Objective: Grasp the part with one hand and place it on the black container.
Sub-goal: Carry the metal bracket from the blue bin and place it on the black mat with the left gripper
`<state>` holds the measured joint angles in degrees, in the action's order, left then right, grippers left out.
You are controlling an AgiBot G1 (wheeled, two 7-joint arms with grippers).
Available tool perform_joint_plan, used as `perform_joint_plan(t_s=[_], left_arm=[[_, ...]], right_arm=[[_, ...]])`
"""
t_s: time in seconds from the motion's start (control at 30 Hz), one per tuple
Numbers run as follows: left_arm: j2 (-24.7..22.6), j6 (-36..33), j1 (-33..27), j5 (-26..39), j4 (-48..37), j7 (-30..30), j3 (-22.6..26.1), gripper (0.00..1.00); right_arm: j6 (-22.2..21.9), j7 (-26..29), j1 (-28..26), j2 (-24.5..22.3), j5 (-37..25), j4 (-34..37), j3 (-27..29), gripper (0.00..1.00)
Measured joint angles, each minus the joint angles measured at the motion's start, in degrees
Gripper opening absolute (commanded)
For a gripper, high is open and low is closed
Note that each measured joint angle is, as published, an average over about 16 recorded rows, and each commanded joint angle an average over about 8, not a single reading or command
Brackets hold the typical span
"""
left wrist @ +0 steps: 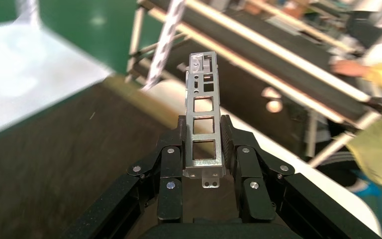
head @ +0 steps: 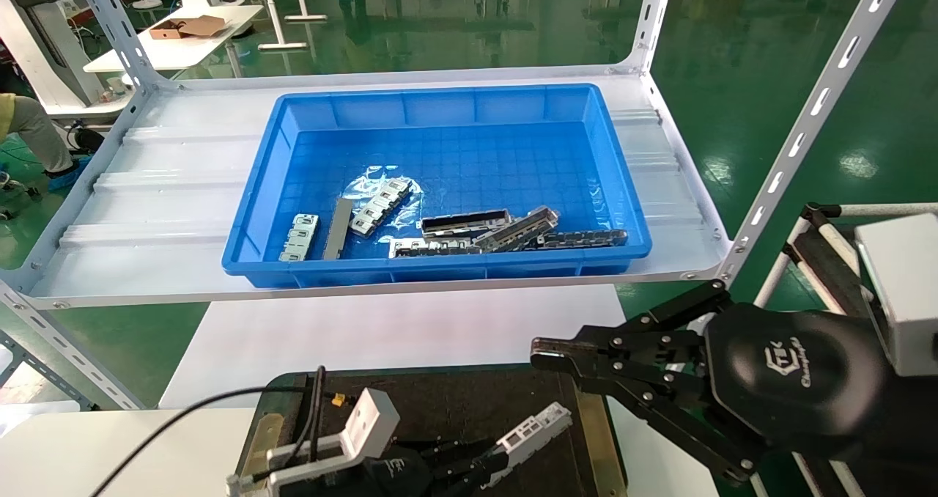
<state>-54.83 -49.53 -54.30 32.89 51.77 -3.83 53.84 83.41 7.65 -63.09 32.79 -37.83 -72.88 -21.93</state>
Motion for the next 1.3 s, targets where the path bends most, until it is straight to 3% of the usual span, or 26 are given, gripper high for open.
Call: perform_joint_plan(t_s=[0.37, 0.63, 0.93, 1.3], left_arm=[[-3.4, 29.6, 9.4, -1.0, 13.1, 4.5, -0.6, 0.0], [-8.6, 44.8, 13.1, -2.7, 17.1, 6.9, -1.7, 0.0], [-15.0, 53.9, 15.3, -3.6, 16.7, 8.5, -4.7, 0.0], [-21.1, 56.9, 16.8, -2.6, 12.7, 10.0, -9.5, 0.0]], right_arm=[[0.0, 0.0, 0.0, 0.0, 0.0, 0.0, 0.0, 0.0], [0.0, 0.0, 0.0, 0.0, 0.0, 0.0, 0.0, 0.0], [0.0, 0.0, 0.0, 0.0, 0.0, 0.0, 0.0, 0.0], [0.0, 0.0, 0.0, 0.0, 0.0, 0.0, 0.0, 0.0]])
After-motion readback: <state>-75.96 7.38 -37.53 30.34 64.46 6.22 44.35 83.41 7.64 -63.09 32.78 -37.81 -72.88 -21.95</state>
